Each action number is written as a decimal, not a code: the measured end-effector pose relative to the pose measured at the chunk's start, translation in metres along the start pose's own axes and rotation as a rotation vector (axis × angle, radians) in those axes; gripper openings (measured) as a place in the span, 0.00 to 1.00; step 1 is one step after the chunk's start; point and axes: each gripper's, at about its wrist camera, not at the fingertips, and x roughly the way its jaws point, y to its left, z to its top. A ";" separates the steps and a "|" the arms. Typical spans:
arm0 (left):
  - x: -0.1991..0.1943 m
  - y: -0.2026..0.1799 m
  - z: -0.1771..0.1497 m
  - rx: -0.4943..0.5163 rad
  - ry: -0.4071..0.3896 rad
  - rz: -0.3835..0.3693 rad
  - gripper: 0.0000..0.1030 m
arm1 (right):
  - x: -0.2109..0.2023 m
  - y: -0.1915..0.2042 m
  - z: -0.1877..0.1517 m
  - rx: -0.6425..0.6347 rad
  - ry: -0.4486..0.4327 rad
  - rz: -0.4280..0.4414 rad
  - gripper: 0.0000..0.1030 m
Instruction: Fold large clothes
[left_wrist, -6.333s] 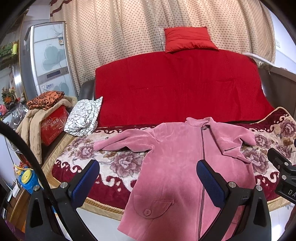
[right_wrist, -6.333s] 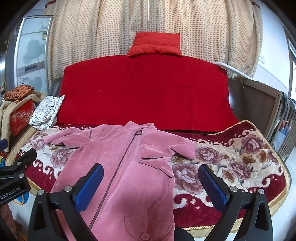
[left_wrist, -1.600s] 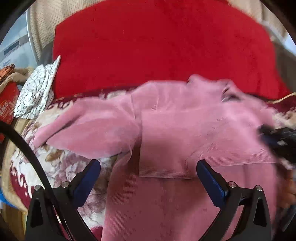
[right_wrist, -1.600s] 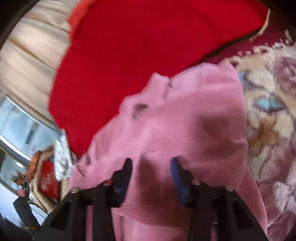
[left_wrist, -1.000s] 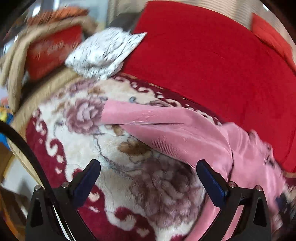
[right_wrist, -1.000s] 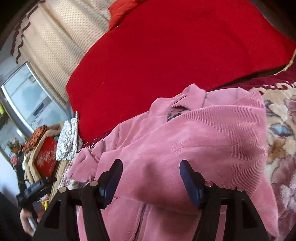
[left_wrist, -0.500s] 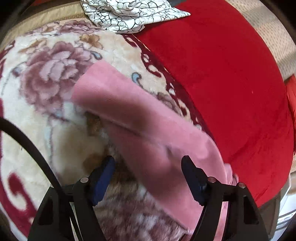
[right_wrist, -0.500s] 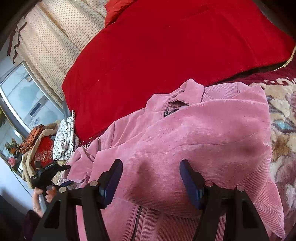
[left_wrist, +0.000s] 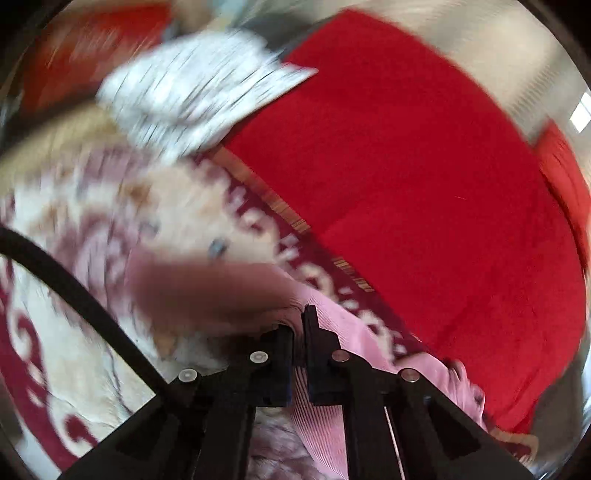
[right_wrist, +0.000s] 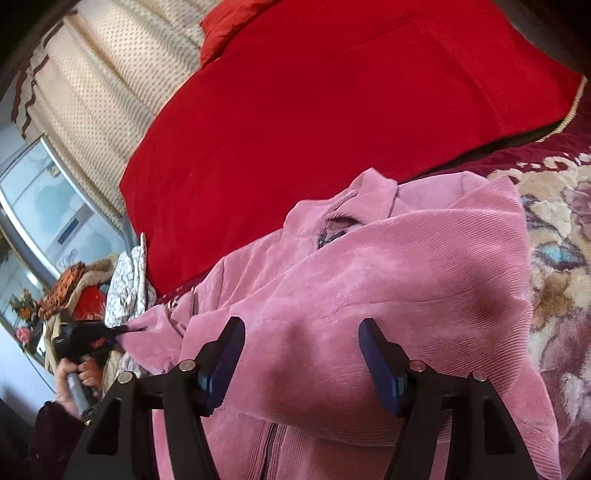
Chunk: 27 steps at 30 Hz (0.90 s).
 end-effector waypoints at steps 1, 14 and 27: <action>-0.013 -0.016 0.000 0.055 -0.018 -0.008 0.05 | -0.002 -0.002 0.001 0.010 -0.008 0.000 0.66; -0.113 -0.261 -0.153 0.845 0.064 -0.293 0.70 | -0.055 -0.065 0.028 0.275 -0.178 -0.041 0.66; -0.080 -0.223 -0.132 0.762 0.042 -0.158 0.74 | -0.055 -0.069 0.030 0.307 -0.137 -0.003 0.66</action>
